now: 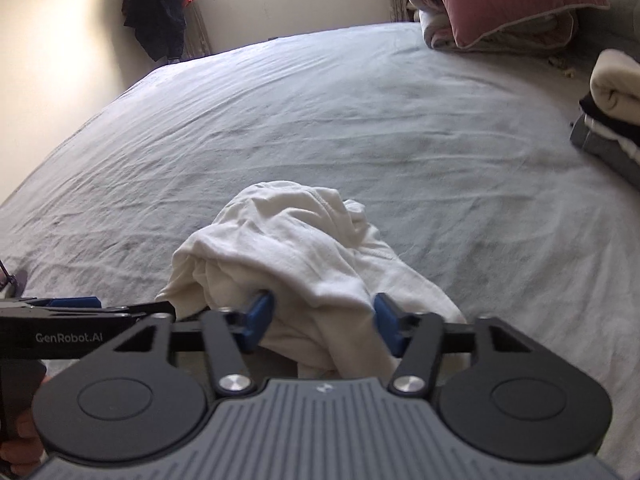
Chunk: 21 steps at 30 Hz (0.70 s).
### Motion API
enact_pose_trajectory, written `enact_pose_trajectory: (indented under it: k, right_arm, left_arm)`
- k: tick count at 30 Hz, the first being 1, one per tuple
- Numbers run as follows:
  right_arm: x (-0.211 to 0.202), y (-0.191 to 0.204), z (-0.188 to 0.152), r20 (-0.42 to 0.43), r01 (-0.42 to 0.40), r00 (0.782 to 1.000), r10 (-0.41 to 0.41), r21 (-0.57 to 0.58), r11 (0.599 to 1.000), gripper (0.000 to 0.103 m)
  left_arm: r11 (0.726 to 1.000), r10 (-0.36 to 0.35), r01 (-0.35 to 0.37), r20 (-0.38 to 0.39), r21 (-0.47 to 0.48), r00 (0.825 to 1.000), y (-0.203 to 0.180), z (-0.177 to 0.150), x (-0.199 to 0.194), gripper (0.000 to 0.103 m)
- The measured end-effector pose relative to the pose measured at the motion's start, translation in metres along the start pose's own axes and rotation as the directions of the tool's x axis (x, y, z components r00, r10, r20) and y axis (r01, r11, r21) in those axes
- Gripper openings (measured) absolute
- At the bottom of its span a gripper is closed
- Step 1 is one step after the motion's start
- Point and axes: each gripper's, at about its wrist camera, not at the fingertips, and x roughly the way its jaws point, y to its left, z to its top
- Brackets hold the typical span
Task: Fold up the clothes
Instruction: 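Close the right gripper on the white garment's edge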
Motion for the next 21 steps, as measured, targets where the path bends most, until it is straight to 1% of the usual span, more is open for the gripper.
enact_pose_trajectory:
  k: [1, 2, 4, 7, 12, 13, 15, 17, 18, 21]
  right_arm:
    - [0.000, 0.000, 0.000, 0.001, 0.003, 1.000, -0.003, 0.005, 1.000, 0.040]
    - [-0.001, 0.000, 0.001, 0.004, 0.010, 1.000, -0.010, 0.008, 1.000, 0.030]
    - [-0.002, -0.001, 0.002, 0.002, 0.016, 1.000, -0.016, 0.015, 1.000, 0.017]
    - [-0.006, -0.004, 0.004, 0.001, 0.004, 1.000, -0.004, 0.033, 0.999, 0.015]
    - [-0.006, -0.004, 0.003, 0.005, 0.014, 1.000, -0.014, 0.027, 1.000, 0.016]
    - [-0.006, -0.004, 0.003, 0.004, 0.018, 1.000, -0.018, 0.023, 1.000, 0.021]
    - [-0.005, -0.002, 0.001, 0.007, 0.027, 1.000, -0.027, 0.009, 1.000, 0.026]
    - [-0.005, 0.001, 0.001, 0.017, 0.046, 0.999, -0.045, -0.010, 0.999, 0.045]
    - [-0.006, 0.003, 0.000, 0.025, 0.057, 0.998, -0.056, -0.022, 0.998, 0.047]
    - [-0.007, 0.007, 0.000, 0.041, 0.077, 0.996, -0.075, -0.054, 0.996, 0.048]
  left_arm:
    - [1.000, -0.006, 0.006, 0.000, 0.005, 1.000, 0.000, 0.000, -0.001, 0.098]
    - [1.000, -0.012, 0.012, 0.000, 0.010, 1.000, -0.001, 0.000, -0.003, 0.098]
    - [1.000, -0.024, 0.024, 0.000, 0.020, 1.000, -0.002, 0.001, -0.005, 0.098]
    - [0.999, -0.032, 0.032, 0.001, 0.036, 0.999, -0.005, -0.001, -0.005, 0.098]
    - [0.999, -0.017, 0.018, -0.019, 0.028, 1.000, -0.006, -0.003, 0.001, 0.097]
    - [0.999, -0.020, 0.020, -0.022, 0.025, 1.000, -0.005, -0.003, 0.001, 0.097]
    - [0.999, -0.025, 0.026, -0.028, 0.022, 0.999, -0.005, -0.004, 0.001, 0.097]
    - [0.999, -0.026, 0.027, -0.029, 0.029, 0.999, -0.006, -0.005, 0.001, 0.097]
    - [0.999, -0.023, 0.024, -0.030, 0.034, 0.999, -0.007, -0.006, 0.001, 0.097]
    - [0.999, -0.018, 0.019, -0.034, 0.040, 0.999, -0.008, -0.008, 0.002, 0.097]
